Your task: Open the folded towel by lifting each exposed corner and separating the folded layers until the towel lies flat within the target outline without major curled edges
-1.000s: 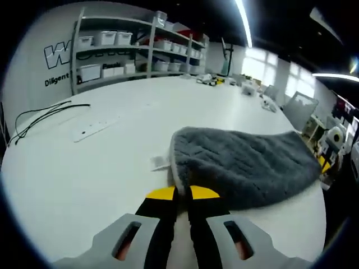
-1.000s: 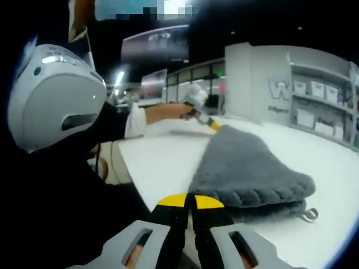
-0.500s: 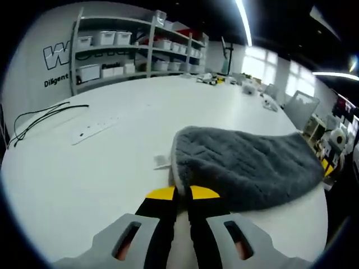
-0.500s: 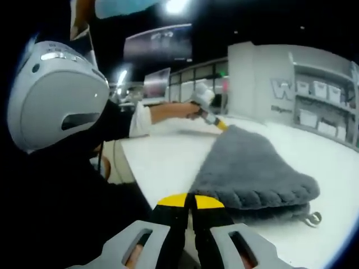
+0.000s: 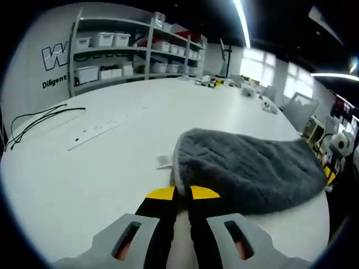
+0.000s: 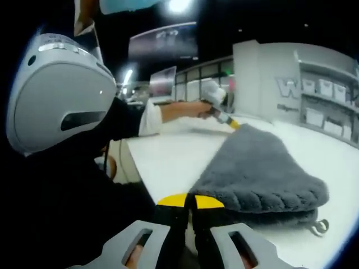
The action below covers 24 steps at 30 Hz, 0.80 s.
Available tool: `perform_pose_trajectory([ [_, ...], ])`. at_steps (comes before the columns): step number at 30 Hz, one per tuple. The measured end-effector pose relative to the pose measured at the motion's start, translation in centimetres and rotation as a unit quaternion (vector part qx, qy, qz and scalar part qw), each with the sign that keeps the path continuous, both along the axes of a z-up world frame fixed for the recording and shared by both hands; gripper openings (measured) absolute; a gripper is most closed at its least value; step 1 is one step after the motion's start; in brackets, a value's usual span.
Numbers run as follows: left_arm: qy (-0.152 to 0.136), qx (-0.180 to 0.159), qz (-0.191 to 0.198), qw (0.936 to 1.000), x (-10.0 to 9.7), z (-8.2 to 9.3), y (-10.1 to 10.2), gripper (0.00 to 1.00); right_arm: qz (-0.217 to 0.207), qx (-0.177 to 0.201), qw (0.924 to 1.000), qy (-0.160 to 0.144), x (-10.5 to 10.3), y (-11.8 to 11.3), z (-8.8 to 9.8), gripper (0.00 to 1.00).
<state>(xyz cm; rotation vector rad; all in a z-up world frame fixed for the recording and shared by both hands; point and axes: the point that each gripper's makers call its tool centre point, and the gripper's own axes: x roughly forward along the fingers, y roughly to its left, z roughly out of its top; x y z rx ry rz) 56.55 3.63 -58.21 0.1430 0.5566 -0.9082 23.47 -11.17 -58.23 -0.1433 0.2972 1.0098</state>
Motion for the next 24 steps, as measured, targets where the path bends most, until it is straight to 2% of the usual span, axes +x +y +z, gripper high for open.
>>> perform_pose_trajectory([
  [10,0.001,-0.014,0.0,0.9999,0.4,0.0,-0.5,0.07,0.018,0.002,0.9998,0.008,-0.3,1.1,-0.2,0.0],
  [24,-0.002,-0.009,-0.009,0.9999,0.9,0.0,-1.6,0.07,0.033,0.015,0.999,0.025,-0.5,2.3,-0.2,0.0],
])
